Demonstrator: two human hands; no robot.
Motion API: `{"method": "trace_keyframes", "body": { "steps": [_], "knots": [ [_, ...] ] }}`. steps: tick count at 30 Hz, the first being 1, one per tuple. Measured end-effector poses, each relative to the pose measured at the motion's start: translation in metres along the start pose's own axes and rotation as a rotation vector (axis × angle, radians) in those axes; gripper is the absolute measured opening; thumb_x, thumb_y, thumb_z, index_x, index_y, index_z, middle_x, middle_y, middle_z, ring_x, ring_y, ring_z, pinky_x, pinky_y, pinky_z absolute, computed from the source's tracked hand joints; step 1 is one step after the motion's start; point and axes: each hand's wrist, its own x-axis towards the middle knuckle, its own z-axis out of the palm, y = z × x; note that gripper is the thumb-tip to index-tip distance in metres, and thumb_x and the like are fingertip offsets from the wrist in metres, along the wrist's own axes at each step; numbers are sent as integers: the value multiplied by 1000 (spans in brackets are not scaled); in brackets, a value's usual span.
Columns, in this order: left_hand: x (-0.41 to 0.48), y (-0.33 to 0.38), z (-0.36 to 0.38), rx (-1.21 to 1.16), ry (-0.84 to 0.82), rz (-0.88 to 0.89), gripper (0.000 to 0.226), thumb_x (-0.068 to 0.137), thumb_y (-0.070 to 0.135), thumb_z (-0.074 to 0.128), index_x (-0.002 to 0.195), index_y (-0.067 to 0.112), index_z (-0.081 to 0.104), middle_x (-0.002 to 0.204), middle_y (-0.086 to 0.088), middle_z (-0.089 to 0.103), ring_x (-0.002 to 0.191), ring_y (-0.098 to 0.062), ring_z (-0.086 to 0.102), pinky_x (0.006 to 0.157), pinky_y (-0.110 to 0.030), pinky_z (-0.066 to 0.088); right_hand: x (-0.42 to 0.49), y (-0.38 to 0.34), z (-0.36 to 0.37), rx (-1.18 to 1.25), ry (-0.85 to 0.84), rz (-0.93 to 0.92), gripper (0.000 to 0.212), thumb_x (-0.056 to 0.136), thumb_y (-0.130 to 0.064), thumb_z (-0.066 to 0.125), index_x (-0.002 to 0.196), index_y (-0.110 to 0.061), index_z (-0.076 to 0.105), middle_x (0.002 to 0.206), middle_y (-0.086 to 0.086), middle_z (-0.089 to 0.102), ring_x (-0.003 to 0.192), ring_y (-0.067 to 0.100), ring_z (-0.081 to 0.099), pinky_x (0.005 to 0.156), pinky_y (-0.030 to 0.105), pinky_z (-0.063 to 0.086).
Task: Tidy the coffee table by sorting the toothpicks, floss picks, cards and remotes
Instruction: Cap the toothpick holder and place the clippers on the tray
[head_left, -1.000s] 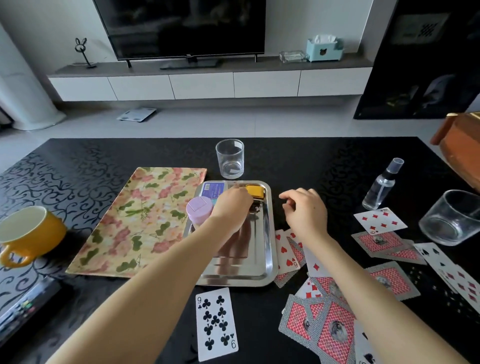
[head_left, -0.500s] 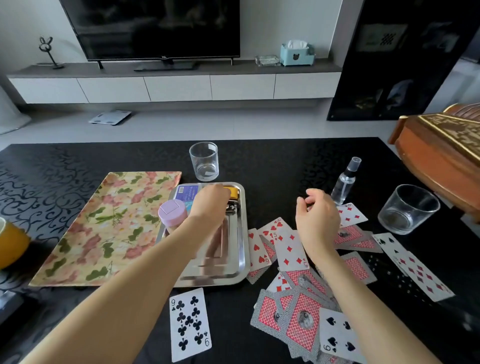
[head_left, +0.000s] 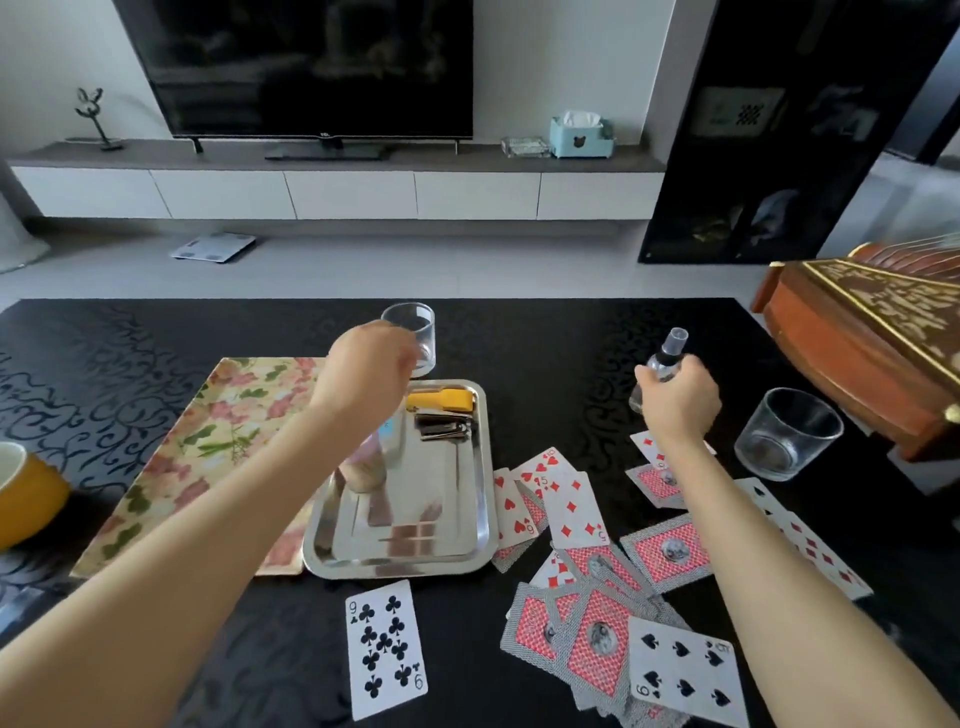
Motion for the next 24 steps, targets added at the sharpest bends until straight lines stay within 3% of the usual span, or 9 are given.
{"method": "trace_keyframes", "body": {
  "steps": [4,8,10,13,18,24],
  "knots": [
    [-6,-16,-12,-134,20,-183,23,86,6,49,88,10,72,89,-9,70,81,-30,62,70,-37,52,-53,-45,2,146,-200,-248,21,83,-25,70,87,-8,60,82,-2,61,68,5,56,54,12,33],
    [-15,-29,-22,-199,50,-296,27,89,6,48,100,13,72,100,-7,71,85,-28,63,70,-27,47,-106,-78,33,213,-620,-376,24,83,-25,69,99,-11,57,86,-2,63,75,9,61,63,19,45],
    [-19,-35,-28,-228,62,-328,28,90,4,47,103,11,71,102,-8,70,82,-29,63,69,-27,47,-125,-89,53,134,-724,-436,29,82,-25,70,104,-12,56,92,-1,64,84,12,62,72,24,49],
    [-24,-41,-33,-241,84,-356,30,90,1,45,103,11,71,105,-7,70,87,-26,62,70,-23,43,-140,-99,69,32,-724,-481,34,84,-24,70,111,-9,55,107,6,64,99,19,62,82,25,46],
    [-29,-48,-35,-248,96,-383,35,90,-4,42,104,12,70,109,-5,69,98,-23,60,74,-21,40,-142,-106,82,-4,-711,-481,40,87,-22,66,121,-7,52,118,8,62,110,20,59,79,17,38],
    [-36,-48,-37,-243,77,-377,37,90,-4,40,104,12,70,111,-6,67,85,-20,58,70,-24,43,-143,-108,89,-48,-763,-503,48,86,-21,67,128,-11,46,123,7,61,112,22,59,86,23,44]
  ]
}}
